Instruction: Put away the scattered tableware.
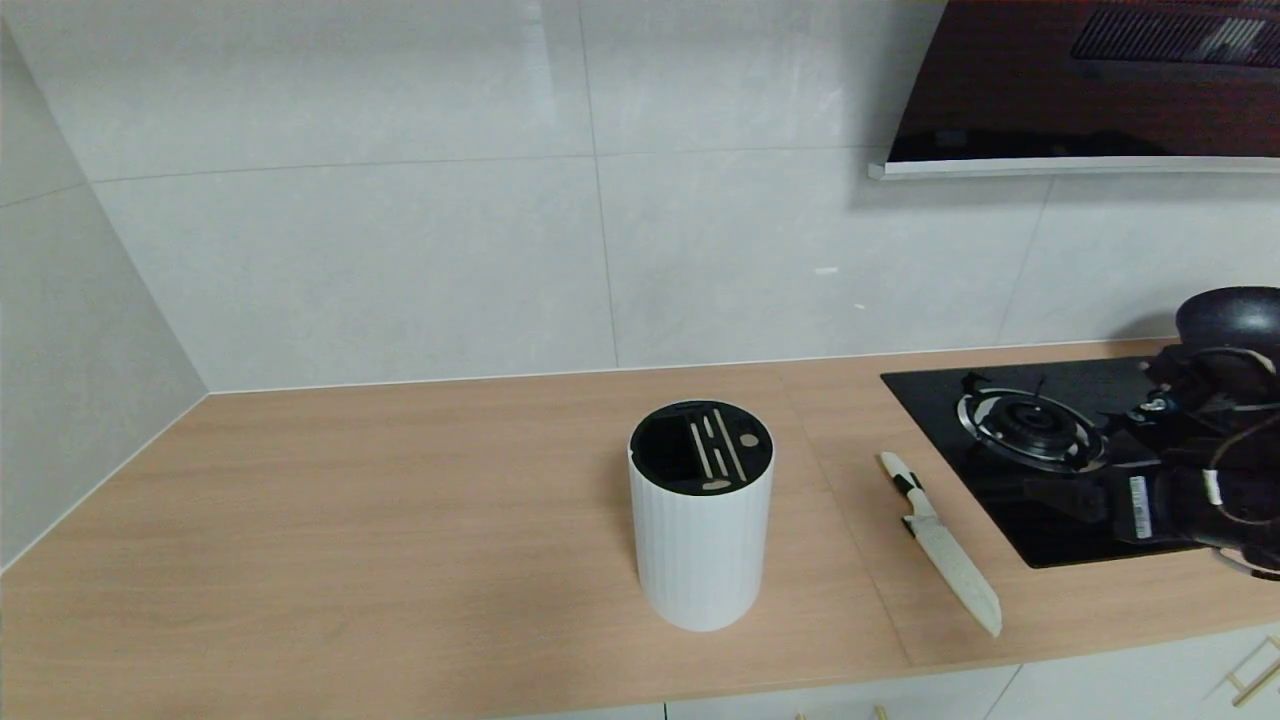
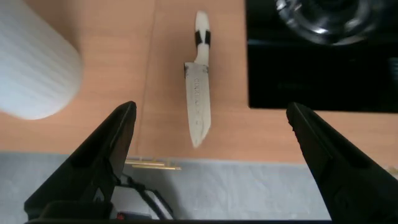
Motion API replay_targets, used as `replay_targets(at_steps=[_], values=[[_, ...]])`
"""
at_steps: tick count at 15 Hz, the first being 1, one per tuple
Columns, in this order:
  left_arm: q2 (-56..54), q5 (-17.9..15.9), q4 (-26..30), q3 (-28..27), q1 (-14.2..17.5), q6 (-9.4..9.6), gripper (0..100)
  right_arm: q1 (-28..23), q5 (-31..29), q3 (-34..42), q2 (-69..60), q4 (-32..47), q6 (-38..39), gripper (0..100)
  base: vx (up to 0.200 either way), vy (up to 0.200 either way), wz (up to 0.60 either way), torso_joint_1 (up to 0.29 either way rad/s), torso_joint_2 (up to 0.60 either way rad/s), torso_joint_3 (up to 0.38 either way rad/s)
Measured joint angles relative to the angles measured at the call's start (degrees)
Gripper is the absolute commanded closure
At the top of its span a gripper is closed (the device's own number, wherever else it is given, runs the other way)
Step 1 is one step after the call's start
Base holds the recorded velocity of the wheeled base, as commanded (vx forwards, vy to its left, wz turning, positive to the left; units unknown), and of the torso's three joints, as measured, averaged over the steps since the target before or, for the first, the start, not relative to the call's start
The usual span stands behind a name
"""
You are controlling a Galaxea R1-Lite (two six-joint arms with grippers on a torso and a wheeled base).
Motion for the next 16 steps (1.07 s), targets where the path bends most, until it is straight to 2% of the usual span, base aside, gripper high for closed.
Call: replay_targets(at_steps=[6, 13, 16], values=[[0.00, 0.00, 0.00, -0.02, -0.05, 0.00, 0, 1.10, -0.30, -1.27, 22.42, -17.44, -0.82, 0, 0.000, 0.000, 0.00, 0.000, 0.00, 0.000], [0.00, -0.02, -0.02, 0.01, -0.05, -0.07, 0, 1.95, -0.22, -1.16, 38.44, -33.07, -0.71, 0, 0.000, 0.000, 0.00, 0.000, 0.00, 0.000], [0.00, 0.00, -0.02, 0.01, 0.00, -0.07, 0, 2.21, -0.22, -1.01, 43.01, -37.43, -0.49, 0, 0.000, 0.000, 0.00, 0.000, 0.00, 0.000]])
